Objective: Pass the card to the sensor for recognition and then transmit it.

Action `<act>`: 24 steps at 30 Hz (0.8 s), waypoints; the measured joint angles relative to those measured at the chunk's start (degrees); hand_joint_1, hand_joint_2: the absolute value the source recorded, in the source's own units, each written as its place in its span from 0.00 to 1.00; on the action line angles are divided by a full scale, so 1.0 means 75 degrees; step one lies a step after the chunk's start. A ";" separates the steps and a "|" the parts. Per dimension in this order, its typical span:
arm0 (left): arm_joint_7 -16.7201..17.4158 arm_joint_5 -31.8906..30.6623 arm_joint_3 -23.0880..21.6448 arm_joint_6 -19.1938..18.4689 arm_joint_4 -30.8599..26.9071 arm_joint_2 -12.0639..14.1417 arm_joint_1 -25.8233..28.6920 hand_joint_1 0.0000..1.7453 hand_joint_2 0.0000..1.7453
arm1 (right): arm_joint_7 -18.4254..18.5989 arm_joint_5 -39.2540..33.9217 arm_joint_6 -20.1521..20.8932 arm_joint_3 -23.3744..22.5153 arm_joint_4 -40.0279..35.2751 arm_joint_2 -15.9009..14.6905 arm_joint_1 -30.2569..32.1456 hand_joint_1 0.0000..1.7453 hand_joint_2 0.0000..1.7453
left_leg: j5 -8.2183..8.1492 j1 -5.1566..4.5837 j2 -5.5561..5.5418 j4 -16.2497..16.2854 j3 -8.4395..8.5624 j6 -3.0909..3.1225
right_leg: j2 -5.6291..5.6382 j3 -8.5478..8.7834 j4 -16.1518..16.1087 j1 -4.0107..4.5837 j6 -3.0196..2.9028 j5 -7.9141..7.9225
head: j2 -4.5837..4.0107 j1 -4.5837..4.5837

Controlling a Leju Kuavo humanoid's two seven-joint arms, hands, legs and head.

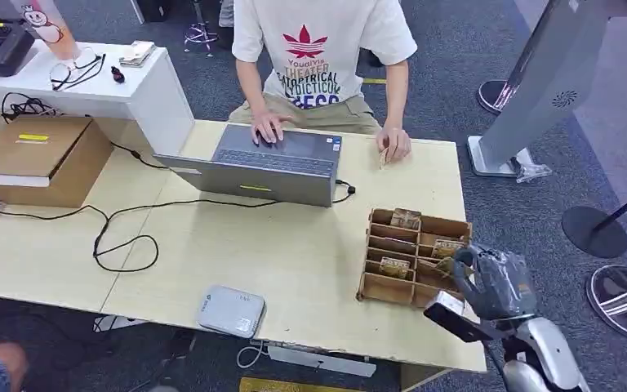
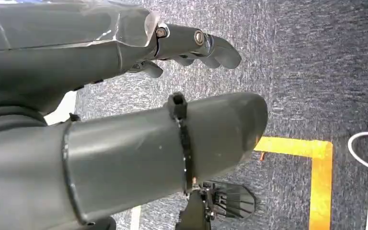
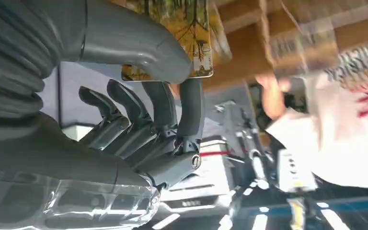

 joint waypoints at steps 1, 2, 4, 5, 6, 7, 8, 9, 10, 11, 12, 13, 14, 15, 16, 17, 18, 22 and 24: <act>0.0015 -0.0015 -0.0015 -0.0009 0.0000 -0.0006 -0.0021 0.00 0.00 | -0.0029 -0.0055 0.0096 0.0012 0.0000 -0.0047 -0.0189 1.00 1.00 | 0.0002 0.0001 0.0000 0.0001 0.0000 0.0002 | -0.0001 0.0000 0.0000 0.0000 0.0003 0.0002 | 0.0000 0.0003; 0.0044 -0.0040 -0.0035 -0.0018 0.0000 -0.0014 -0.0037 0.00 0.00 | -0.0060 -0.0067 0.0205 0.0023 0.0000 -0.0098 -0.0357 1.00 1.00 | 0.0004 0.0000 -0.0003 0.0002 0.0000 0.0005 | -0.0004 0.0001 0.0000 0.0000 0.0005 0.0003 | 0.0000 0.0006; 0.0050 -0.0058 -0.0082 -0.0017 0.0000 -0.0032 -0.0050 0.00 0.00 | -0.0079 -0.0125 0.0332 0.0046 0.0000 -0.0192 -0.0658 1.00 1.00 | 0.0004 0.0001 -0.0003 0.0002 0.0000 0.0004 | -0.0004 0.0001 0.0000 0.0000 0.0005 0.0004 | 0.0000 0.0003; 0.0052 -0.0061 -0.0116 -0.0020 0.0000 -0.0038 -0.0052 0.00 0.00 | -0.0084 -0.0154 0.0355 0.0064 0.0000 -0.0233 -0.0758 1.00 1.00 | 0.0004 0.0001 -0.0003 0.0002 0.0000 0.0004 | -0.0004 0.0001 0.0000 0.0000 0.0005 0.0004 | 0.0000 0.0003; 0.0052 -0.0067 -0.0131 -0.0029 0.0000 -0.0041 -0.0054 0.00 0.00 | -0.0090 -0.0169 0.0411 0.0076 0.0000 -0.0259 -0.0842 1.00 1.00 | 0.0004 0.0001 -0.0003 0.0002 -0.0001 0.0004 | -0.0004 0.0003 0.0000 0.0000 0.0005 0.0004 | 0.0000 0.0003; 0.0055 -0.0067 -0.0140 -0.0041 0.0000 -0.0049 -0.0054 0.00 0.00 | -0.0116 -0.0218 0.0544 0.0105 0.0000 -0.0303 -0.0924 1.00 1.00 | 0.0004 0.0000 -0.0004 0.0002 -0.0002 0.0004 | -0.0003 0.0002 0.0000 0.0000 0.0005 0.0005 | 0.0000 0.0003; 0.0058 -0.0067 -0.0146 -0.0044 0.0000 -0.0049 -0.0056 0.00 0.00 | -0.0157 -0.0303 0.0685 0.0134 0.0003 -0.0335 -0.1028 1.00 1.00 | 0.0004 0.0000 -0.0004 0.0002 -0.0002 0.0004 | -0.0002 0.0002 0.0000 0.0000 0.0005 0.0005 | 0.0000 0.0003; 0.0061 -0.0064 -0.0152 -0.0052 0.0000 -0.0052 -0.0059 0.00 0.00 | -0.0184 -0.0429 0.0875 0.0172 0.0009 -0.0385 -0.1171 1.00 1.00 | 0.0004 0.0000 -0.0003 0.0002 -0.0004 0.0004 | -0.0003 0.0002 0.0001 0.0000 0.0003 0.0007 | 0.0000 0.0003; 0.0064 -0.0047 -0.0157 -0.0055 0.0000 -0.0052 -0.0065 0.00 0.00 | -0.0253 -0.0650 0.1213 0.0242 0.0041 -0.0466 -0.1394 1.00 1.00 | 0.0004 0.0000 0.0001 0.0002 -0.0004 0.0004 | 0.0000 -0.0001 0.0002 0.0000 0.0001 0.0008 | 0.0000 0.0003; 0.0064 -0.0032 -0.0163 -0.0064 0.0000 -0.0052 -0.0076 0.00 0.00 | -0.0306 -0.0843 0.1493 0.0324 0.0088 -0.0539 -0.1660 1.00 1.00 | 0.0005 -0.0001 0.0003 0.0002 -0.0004 0.0004 | 0.0001 -0.0001 0.0003 -0.0001 -0.0001 0.0011 | 0.0000 0.0000; 0.0064 0.0012 -0.0163 -0.0079 0.0000 -0.0049 -0.0090 0.00 0.00 | -0.0347 -0.1009 0.1729 0.0417 0.0175 -0.0615 -0.1973 1.00 1.00 | 0.0006 -0.0001 0.0004 0.0002 -0.0001 0.0003 | 0.0002 -0.0002 0.0003 0.0000 -0.0001 0.0011 | 0.0000 0.0006; 0.0064 0.0038 -0.0163 -0.0090 0.0000 -0.0049 -0.0105 0.00 0.00 | -0.0385 -0.1115 0.1885 0.0512 0.0276 -0.0676 -0.2262 1.00 1.00 | 0.0007 -0.0001 0.0003 0.0003 0.0000 0.0004 | 0.0001 -0.0001 0.0002 0.0000 0.0000 0.0012 | 0.0000 0.0000; 0.0064 0.0058 -0.0163 -0.0111 0.0000 -0.0049 -0.0117 0.00 0.00 | -0.0387 -0.1168 0.1947 0.0585 0.0338 -0.0722 -0.2477 1.00 1.00 | 0.0012 -0.0001 0.0000 0.0004 -0.0001 0.0012 | -0.0004 -0.0001 0.0002 0.0000 0.0001 0.0012 | 0.0000 0.0006; 0.0064 0.0070 -0.0163 -0.0113 0.0000 -0.0049 -0.0120 0.00 0.00 | -0.0402 -0.1194 0.1998 0.0644 0.0393 -0.0763 -0.2666 1.00 1.00 | 0.0012 0.0000 -0.0008 0.0004 -0.0002 0.0011 | -0.0010 0.0000 0.0002 0.0000 0.0001 0.0012 | 0.0000 0.0000; 0.0064 0.0070 -0.0163 -0.0114 0.0000 -0.0049 -0.0119 0.00 0.00 | -0.0408 -0.1224 0.2016 0.0702 0.0448 -0.0784 -0.2833 1.00 1.00 | 0.0012 0.0000 -0.0012 0.0005 -0.0002 0.0011 | -0.0014 0.0001 0.0002 0.0000 0.0001 0.0012 | 0.0000 0.0003; 0.0064 0.0076 -0.0163 -0.0114 0.0000 -0.0049 -0.0120 0.00 0.00 | -0.0408 -0.1270 0.2028 0.0767 0.0499 -0.0813 -0.2945 1.00 1.00 | 0.0012 0.0001 -0.0013 0.0005 -0.0003 0.0011 | -0.0014 0.0001 0.0002 0.0000 0.0001 0.0012 | 0.0000 0.0003; 0.0064 0.0082 -0.0163 -0.0117 0.0000 -0.0049 -0.0122 0.00 0.00 | -0.0411 -0.1282 0.2040 0.0810 0.0528 -0.0836 -0.3009 1.00 1.00 | 0.0012 0.0001 -0.0013 0.0005 -0.0004 0.0011 | -0.0015 0.0001 0.0002 0.0000 0.0001 0.0012 | 0.0000 0.0003; 0.0064 0.0146 -0.0163 -0.0155 0.0000 -0.0047 -0.0136 0.00 0.00 | -0.0428 -0.1763 0.2457 0.1169 0.0799 -0.0932 -0.3619 1.00 1.00 | 0.0012 -0.0002 -0.0004 0.0005 -0.0009 0.0011 | -0.0004 -0.0003 0.0004 -0.0001 0.0002 0.0013 | 0.0000 0.0003; 0.0067 0.0152 -0.0172 -0.0157 0.0000 -0.0049 -0.0153 0.00 0.00 | -0.0428 -0.1906 0.2585 0.1306 0.0974 -0.0944 -0.4026 1.00 1.00 | 0.0012 -0.0001 -0.0006 0.0005 -0.0009 0.0011 | -0.0006 -0.0003 0.0004 0.0000 0.0002 0.0013 | 0.0000 0.0006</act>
